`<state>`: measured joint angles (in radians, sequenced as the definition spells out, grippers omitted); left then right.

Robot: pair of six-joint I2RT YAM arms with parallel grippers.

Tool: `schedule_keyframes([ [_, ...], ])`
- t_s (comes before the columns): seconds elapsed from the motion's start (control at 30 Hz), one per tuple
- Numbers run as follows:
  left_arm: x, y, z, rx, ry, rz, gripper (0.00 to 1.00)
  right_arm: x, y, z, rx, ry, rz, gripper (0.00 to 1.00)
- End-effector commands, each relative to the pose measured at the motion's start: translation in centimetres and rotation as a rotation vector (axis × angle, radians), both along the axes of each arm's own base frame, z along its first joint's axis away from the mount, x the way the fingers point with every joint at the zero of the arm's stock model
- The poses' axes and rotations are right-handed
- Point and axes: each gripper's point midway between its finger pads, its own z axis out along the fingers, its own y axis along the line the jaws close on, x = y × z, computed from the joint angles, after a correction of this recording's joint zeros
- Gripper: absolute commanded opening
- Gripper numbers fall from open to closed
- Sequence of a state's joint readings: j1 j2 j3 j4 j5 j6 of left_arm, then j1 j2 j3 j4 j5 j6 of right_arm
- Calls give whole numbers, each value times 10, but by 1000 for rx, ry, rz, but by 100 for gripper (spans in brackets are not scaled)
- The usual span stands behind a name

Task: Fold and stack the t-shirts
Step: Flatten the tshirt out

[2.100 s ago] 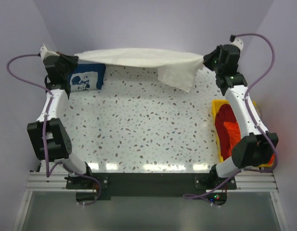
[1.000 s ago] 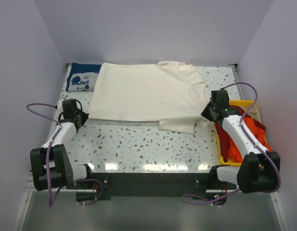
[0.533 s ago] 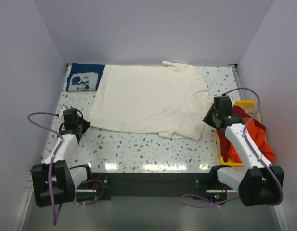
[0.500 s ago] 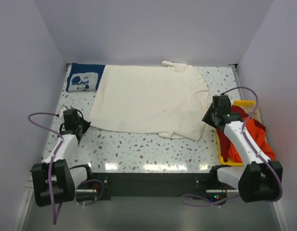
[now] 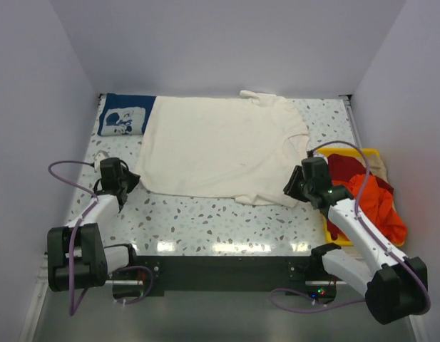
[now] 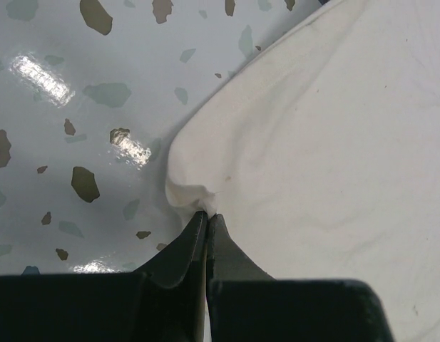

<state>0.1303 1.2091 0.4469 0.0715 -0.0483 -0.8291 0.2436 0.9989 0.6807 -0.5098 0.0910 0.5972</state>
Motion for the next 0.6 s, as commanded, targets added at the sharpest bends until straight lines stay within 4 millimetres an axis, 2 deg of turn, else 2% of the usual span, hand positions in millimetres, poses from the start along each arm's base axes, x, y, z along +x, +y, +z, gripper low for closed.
schedule_keyframes([
  [0.0, 22, 3, 35, 25, -128, 4, 0, -20, 26, -30, 49, 48, 35, 35],
  [0.03, 22, 2, 37, 20, -134, 0, 0, -26, 29, -41, 59, 72, 32, 35],
  [0.13, 21, -1, 41, 6, -158, -7, 0, -27, 49, -52, 106, 54, 83, 34],
  [0.17, 20, -1, 39, 5, -156, -8, 0, -29, 59, -52, 119, 42, 114, 34],
  [0.27, 19, 0, 38, 15, -155, -10, 0, -23, 71, -53, 93, 3, 146, 34],
  [0.57, 22, -1, 34, 12, -149, -19, 0, -10, 80, -73, 9, 16, 114, 36],
])
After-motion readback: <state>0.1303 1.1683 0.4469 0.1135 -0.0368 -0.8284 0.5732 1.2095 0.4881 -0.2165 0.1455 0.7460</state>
